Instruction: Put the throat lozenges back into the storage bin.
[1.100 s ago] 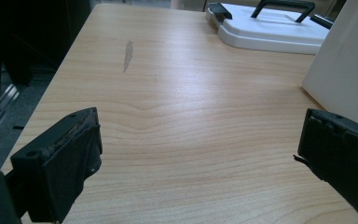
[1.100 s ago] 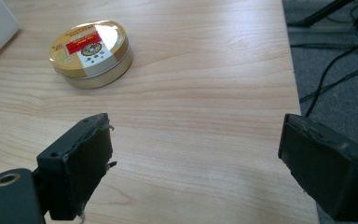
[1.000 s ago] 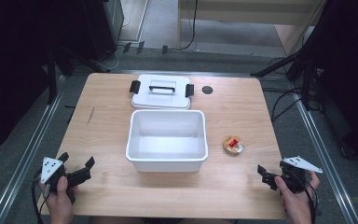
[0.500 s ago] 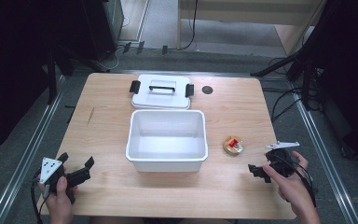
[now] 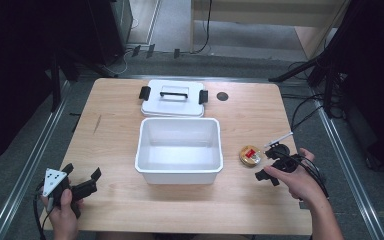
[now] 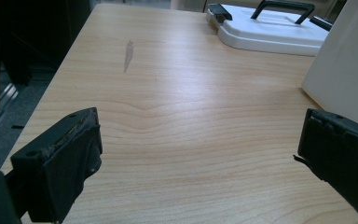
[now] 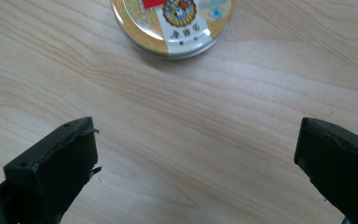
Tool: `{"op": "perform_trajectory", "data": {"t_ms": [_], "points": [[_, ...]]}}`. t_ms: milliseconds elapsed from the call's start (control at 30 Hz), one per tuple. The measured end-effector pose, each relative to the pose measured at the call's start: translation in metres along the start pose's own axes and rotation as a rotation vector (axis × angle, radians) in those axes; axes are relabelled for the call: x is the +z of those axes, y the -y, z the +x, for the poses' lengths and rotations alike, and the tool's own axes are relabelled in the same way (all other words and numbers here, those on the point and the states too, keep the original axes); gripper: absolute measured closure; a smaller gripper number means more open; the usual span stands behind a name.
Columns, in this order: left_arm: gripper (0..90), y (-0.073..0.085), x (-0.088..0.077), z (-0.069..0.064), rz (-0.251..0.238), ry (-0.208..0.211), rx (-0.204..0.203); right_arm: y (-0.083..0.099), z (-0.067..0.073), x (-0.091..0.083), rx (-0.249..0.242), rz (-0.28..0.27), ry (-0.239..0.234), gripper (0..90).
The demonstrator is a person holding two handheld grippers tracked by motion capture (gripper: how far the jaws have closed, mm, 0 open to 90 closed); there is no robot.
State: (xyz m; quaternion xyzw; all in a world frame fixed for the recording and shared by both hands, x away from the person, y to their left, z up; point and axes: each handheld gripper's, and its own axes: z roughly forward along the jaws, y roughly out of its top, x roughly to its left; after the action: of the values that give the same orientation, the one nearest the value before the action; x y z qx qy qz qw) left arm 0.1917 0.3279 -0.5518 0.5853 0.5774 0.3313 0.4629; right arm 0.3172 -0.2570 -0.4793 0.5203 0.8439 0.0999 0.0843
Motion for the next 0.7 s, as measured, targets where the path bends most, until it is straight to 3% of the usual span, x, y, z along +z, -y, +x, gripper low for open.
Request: {"op": "perform_trajectory", "data": {"t_ms": [133, 500, 700], "points": [[0.0, 0.0, 0.0, 0.0, 0.001, 0.0, -0.001, -0.014, 0.006, 0.0, 0.001, 0.038, -0.016, 0.0], [0.0, 0.0, 0.0, 0.0, 0.002, 0.003, -0.001, -0.045, 0.017, 0.005, 0.01, 0.097, -0.005, 5.5], [0.0, 0.0, 0.0, 0.0, 0.002, 0.004, -0.001, -0.061, 0.022, 0.016, 0.051, 0.132, 0.009, 5.5]]}}
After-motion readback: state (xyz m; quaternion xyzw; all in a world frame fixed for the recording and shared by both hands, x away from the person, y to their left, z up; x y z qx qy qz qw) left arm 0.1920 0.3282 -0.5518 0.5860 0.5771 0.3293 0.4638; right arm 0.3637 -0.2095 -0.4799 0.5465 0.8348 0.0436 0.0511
